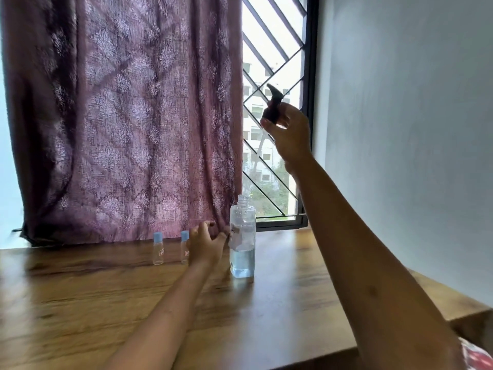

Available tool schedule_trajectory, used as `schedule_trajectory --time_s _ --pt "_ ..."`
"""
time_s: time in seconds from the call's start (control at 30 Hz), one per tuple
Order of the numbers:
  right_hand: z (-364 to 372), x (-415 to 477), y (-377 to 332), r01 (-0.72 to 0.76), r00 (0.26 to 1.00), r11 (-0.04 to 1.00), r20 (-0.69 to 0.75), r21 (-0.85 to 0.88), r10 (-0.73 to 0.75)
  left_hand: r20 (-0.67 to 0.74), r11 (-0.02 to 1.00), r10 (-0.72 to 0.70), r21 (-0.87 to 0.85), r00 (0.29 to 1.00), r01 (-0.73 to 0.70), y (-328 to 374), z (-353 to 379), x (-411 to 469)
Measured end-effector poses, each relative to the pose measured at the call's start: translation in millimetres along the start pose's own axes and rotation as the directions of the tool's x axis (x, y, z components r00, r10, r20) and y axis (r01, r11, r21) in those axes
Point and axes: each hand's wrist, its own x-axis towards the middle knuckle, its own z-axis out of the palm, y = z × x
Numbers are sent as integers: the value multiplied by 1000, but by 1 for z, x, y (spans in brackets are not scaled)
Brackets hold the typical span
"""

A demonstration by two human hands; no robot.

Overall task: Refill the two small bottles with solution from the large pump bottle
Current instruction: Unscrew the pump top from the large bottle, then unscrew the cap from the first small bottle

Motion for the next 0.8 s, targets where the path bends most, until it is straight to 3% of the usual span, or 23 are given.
schedule_trajectory --time_s 0.27,0.4,0.5,0.8 --pt "-22 -67 52 255 966 882 145 -395 -214 54 1000 21 -19 998 -20 27 -13 -2" --pt "-38 -108 103 212 945 804 325 -556 -24 123 1000 -7 20 992 5 22 -7 -12" --pt "-45 -139 133 214 886 703 438 -678 153 152 998 -48 46 987 42 11 -4 -17" --pt "-58 -170 179 323 690 625 629 -710 358 188 990 -138 67 972 128 -19 5 -14"
